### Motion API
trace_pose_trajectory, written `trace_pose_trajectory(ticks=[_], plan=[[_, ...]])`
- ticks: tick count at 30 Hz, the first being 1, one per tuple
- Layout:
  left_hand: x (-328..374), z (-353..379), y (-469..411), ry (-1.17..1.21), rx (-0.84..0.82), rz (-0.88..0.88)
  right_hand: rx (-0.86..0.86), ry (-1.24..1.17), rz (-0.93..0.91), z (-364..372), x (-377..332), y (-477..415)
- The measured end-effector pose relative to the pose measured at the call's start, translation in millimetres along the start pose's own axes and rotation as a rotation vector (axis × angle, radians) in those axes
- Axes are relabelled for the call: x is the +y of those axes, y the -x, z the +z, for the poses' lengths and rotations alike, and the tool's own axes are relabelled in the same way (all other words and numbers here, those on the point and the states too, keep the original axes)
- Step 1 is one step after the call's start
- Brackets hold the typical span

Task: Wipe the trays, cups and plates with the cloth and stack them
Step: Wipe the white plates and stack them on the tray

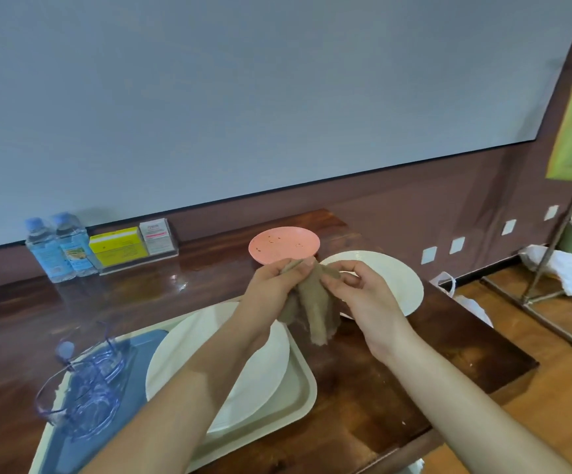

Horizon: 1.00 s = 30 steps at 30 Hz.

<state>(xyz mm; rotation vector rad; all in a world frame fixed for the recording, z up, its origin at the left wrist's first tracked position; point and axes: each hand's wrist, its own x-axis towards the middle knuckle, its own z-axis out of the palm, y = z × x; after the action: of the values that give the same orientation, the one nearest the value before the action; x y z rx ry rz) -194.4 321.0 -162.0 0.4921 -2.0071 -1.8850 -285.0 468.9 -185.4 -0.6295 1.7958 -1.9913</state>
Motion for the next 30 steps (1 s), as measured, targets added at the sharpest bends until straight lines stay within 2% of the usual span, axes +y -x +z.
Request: trace_pose_trajectory(ticks=[3,5,10,13,17,23,28,30], plan=[[2.6,11.1,-8.0,-0.018,-0.033,-0.058,0.186,0.236,-0.110,-10.5,4.0,-1.9],[2.8,17.4,-9.3,-0.006,-0.043,-0.067,0.243,0.338,-0.220,-10.8,7.2,4.6],[5.5,18.4,-10.0,0.021,-0.095,-0.101,-0.020,0.440,-0.241,-6.2,8.3,11.2],[8.9,3.7,-11.4,-0.091,-0.224,-0.107,-0.050,0.427,-0.211,-11.0,3.9,4.3],[16.0,-19.5,-10.0,-0.069,-0.334,-0.152,-0.121,0.281,-0.149,-20.8,-3.8,-3.0],[10.5,-17.8,-14.7,-0.251,-0.178,-0.034,-0.312,0.172,0.031,-30.0,-5.7,-9.9],[-5.5,6.0,-18.9,-0.141,-0.068,-0.046,-0.310,0.039,0.118,-38.8,2.4,-15.0],[-15.5,15.0,-22.2,-0.102,-0.039,-0.057,-0.339,0.096,0.158,-44.8,6.0,-14.8]])
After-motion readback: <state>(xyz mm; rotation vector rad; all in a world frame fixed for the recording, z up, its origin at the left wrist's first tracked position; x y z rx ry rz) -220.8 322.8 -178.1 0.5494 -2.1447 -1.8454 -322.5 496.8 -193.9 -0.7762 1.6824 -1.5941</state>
